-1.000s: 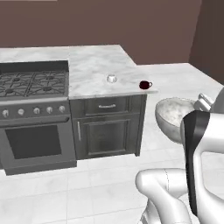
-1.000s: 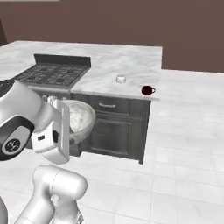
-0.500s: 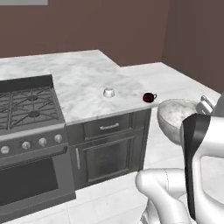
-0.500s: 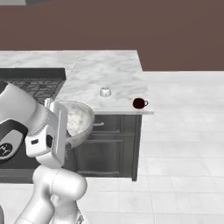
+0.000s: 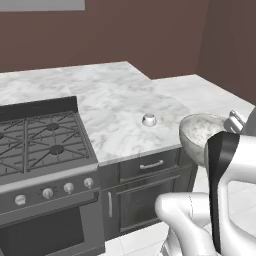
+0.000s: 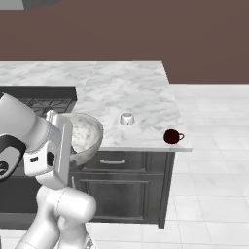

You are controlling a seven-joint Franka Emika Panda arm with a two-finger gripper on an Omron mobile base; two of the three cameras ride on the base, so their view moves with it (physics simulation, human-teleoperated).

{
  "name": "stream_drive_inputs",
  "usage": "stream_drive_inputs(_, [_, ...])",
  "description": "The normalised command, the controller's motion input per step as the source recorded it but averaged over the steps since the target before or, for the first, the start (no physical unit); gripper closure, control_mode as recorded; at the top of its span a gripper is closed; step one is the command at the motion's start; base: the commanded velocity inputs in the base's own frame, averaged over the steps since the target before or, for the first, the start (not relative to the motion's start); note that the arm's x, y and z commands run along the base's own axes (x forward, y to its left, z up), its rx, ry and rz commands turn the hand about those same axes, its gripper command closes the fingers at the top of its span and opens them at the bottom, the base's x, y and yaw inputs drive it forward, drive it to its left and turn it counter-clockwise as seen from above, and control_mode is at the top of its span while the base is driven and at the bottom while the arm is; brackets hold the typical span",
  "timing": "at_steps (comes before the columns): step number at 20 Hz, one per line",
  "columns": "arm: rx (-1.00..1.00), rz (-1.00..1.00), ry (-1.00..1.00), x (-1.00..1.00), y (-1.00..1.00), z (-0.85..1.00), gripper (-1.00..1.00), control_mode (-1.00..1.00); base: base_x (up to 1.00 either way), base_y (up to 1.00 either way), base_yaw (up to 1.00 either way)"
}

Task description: Clear the mugs and bowl far away from the sink.

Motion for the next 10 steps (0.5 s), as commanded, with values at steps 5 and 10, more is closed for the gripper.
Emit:
stream_drive_inputs(5, [0.0, 0.0, 0.0, 0.0, 0.0, 0.0, 1.0, 1.0, 1.0, 0.0, 0.17])
stream_drive_inputs(10, [0.0, 0.0, 0.0, 0.0, 0.0, 0.0, 1.0, 1.0, 0.71, 0.08, 0.19])
